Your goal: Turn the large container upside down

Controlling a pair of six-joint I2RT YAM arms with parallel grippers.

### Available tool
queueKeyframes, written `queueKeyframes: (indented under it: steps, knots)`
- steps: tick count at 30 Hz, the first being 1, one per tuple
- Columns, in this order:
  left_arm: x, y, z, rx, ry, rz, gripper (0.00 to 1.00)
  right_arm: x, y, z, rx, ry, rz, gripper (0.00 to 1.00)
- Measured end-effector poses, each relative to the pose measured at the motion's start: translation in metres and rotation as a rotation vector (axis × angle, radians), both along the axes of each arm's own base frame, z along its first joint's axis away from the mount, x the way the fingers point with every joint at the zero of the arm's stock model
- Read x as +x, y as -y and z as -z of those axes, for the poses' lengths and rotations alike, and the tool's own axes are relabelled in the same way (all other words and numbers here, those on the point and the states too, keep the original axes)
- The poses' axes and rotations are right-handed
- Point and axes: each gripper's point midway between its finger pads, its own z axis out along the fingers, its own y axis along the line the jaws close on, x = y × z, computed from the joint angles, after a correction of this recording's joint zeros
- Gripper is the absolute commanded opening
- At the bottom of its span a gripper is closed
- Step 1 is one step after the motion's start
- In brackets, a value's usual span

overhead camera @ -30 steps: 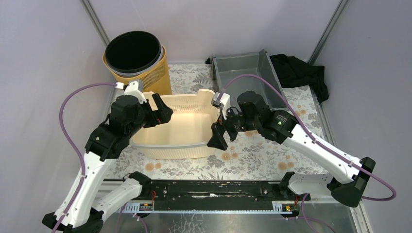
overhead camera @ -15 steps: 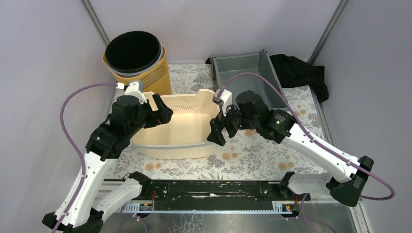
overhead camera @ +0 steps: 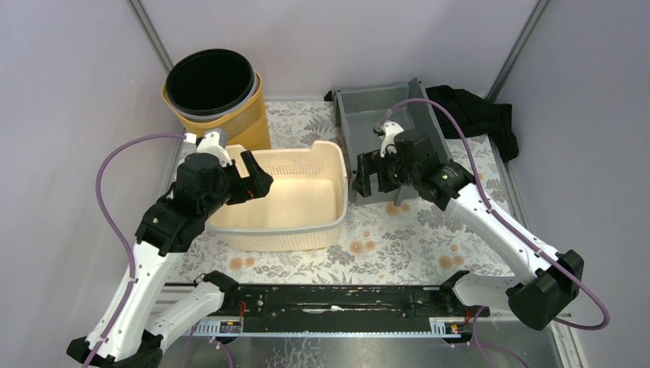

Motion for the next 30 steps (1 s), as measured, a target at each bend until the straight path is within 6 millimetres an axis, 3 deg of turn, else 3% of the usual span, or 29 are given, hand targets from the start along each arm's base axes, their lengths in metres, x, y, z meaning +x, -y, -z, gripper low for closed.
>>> queueKeyframes:
  steps: [5, 14, 20, 30]
  knots:
    - [-0.001, 0.000, 0.003, 0.003, -0.007, 0.000, 1.00, 0.020, 0.029, 0.037, -0.053, -0.084, 0.145, 0.99]
    - [-0.001, 0.000, 0.005, 0.004, -0.010, 0.002, 1.00, 0.027, 0.039, 0.075, -0.123, -0.156, 0.220, 0.99]
    - [-0.001, 0.000, 0.007, 0.006, -0.014, 0.002, 1.00, 0.031, 0.041, 0.070, -0.132, -0.133, 0.226, 0.95]
    - [0.000, 0.001, 0.008, 0.007, -0.020, 0.005, 1.00, 0.048, 0.031, 0.037, -0.081, -0.046, 0.218, 0.91]
